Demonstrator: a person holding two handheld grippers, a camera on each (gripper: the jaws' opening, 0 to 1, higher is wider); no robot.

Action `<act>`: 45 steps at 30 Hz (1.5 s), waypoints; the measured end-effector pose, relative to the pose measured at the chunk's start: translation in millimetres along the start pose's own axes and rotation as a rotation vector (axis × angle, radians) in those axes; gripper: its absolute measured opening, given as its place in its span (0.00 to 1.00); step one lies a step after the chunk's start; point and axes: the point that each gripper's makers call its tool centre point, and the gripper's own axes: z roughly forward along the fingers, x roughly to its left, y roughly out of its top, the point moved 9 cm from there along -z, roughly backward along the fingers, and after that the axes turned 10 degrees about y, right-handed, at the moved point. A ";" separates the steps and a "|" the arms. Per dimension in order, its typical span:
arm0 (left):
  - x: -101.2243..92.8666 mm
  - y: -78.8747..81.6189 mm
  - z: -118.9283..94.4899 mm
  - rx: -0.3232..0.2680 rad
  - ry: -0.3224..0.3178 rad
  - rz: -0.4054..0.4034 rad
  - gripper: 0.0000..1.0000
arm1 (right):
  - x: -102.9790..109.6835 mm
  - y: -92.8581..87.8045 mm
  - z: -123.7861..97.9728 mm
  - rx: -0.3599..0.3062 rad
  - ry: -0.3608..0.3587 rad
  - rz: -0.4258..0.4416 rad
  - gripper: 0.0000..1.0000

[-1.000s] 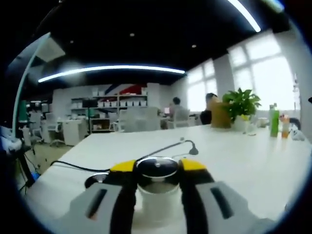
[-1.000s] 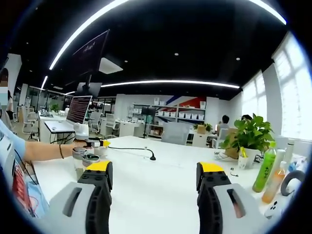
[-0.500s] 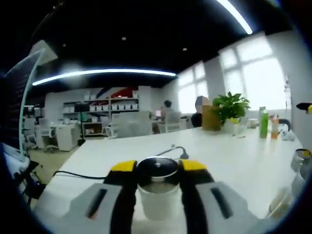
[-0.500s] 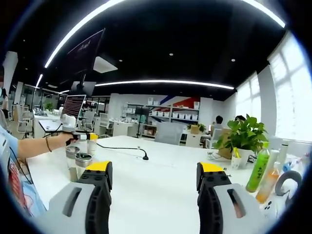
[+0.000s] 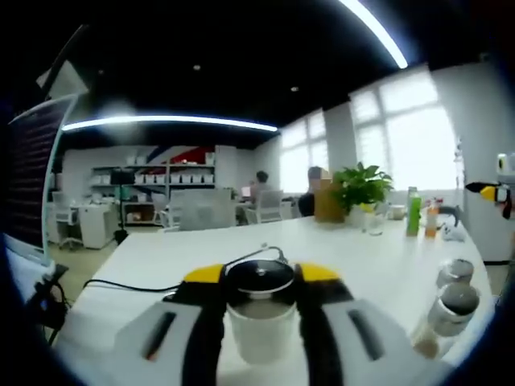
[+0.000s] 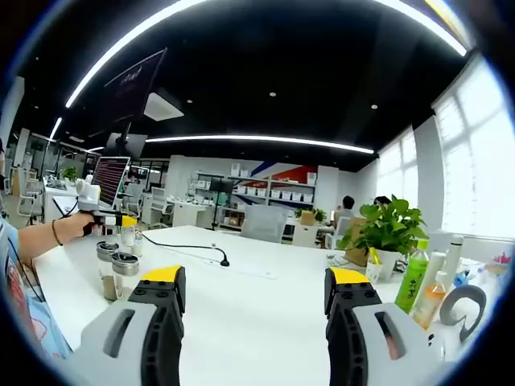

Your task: Rotate the seasoning bottle until the label or dispensing opening points toward the visible target arrow and the bottle remains upright within the marked orientation range

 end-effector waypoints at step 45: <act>-52.0 -44.9 -91.7 0.054 -0.168 0.010 0.35 | -3.4 1.5 -3.7 -0.007 -0.025 -0.004 0.72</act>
